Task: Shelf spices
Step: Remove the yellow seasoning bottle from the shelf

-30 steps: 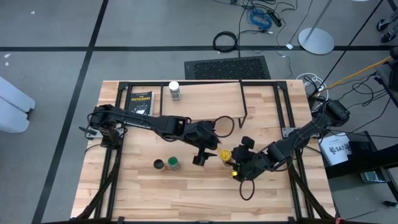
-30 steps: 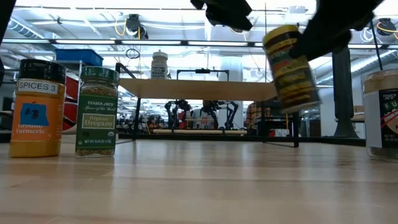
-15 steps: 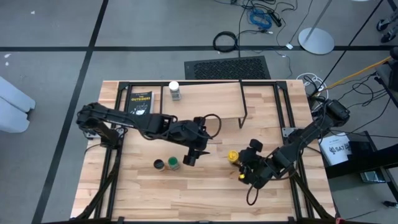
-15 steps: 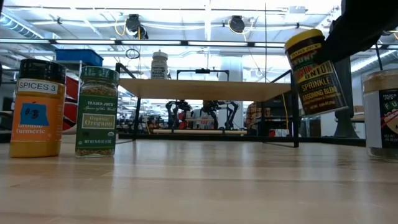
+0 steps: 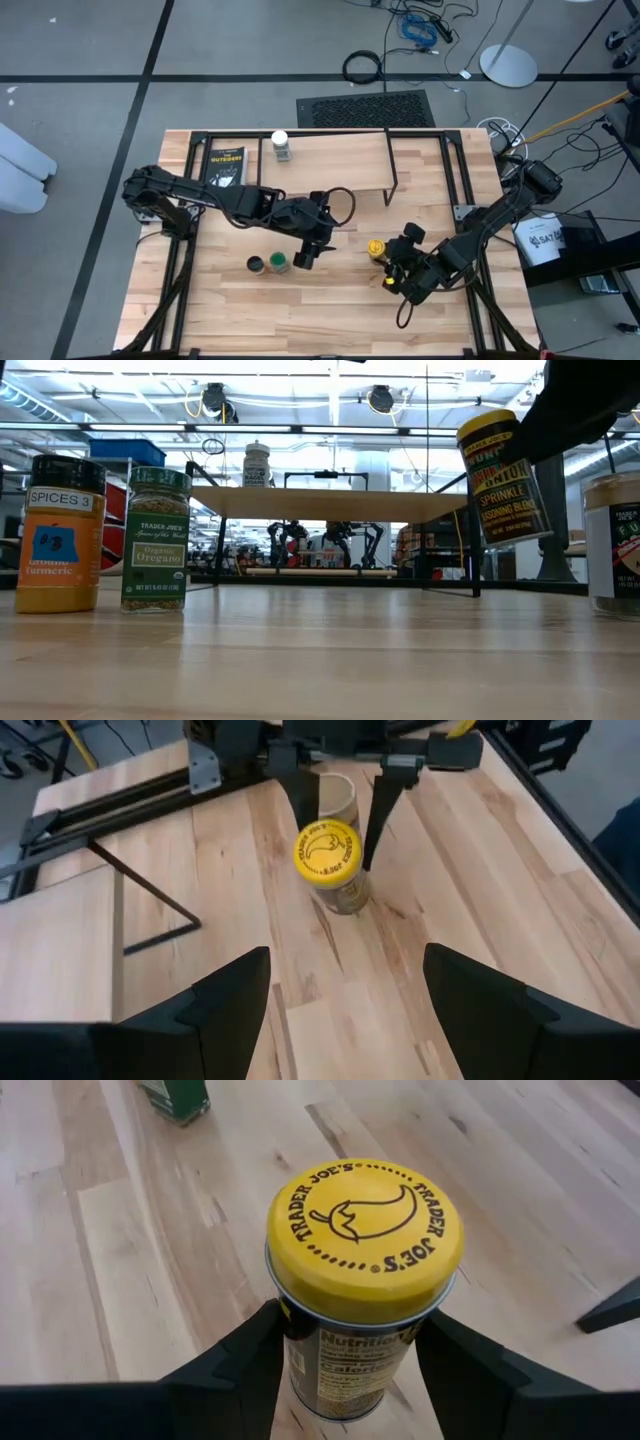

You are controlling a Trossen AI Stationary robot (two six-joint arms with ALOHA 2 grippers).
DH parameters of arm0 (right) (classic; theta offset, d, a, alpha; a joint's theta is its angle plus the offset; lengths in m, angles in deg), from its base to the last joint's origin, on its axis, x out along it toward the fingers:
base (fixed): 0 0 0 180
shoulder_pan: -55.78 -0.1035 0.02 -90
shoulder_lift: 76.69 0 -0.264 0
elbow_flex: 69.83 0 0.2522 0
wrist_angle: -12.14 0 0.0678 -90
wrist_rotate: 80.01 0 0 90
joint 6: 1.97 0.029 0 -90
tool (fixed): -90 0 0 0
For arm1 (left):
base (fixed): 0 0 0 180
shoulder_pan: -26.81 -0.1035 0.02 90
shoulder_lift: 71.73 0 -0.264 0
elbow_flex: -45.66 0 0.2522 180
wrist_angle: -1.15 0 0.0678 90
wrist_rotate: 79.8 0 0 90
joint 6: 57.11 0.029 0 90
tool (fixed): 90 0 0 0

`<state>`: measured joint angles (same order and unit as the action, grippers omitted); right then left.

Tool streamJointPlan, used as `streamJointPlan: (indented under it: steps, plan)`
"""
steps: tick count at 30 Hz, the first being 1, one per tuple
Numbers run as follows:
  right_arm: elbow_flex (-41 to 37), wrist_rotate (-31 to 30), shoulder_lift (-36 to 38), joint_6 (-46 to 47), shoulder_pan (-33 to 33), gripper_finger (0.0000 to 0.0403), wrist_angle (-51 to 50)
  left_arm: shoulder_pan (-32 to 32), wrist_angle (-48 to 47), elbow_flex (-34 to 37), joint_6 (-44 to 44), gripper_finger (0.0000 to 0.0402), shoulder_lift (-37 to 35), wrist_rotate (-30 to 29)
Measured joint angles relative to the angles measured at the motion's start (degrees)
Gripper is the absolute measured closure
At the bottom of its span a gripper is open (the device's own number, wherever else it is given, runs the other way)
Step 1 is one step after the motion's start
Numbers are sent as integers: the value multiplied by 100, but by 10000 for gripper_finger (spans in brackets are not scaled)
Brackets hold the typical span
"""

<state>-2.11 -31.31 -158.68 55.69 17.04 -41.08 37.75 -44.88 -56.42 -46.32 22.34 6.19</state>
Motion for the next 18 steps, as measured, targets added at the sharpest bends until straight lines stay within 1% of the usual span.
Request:
streamJointPlan:
  steps: [4,11,18]
  plan:
    - [0,-48,-130,-1,-4,208,222,-2,-34,110,-12,129,-1,0]
    - [2,-60,-575,24,-4,210,592,76,-27,123,-141,130,-2,0]
    - [2,-51,-705,144,0,209,502,122,-24,123,-139,130,0,2]
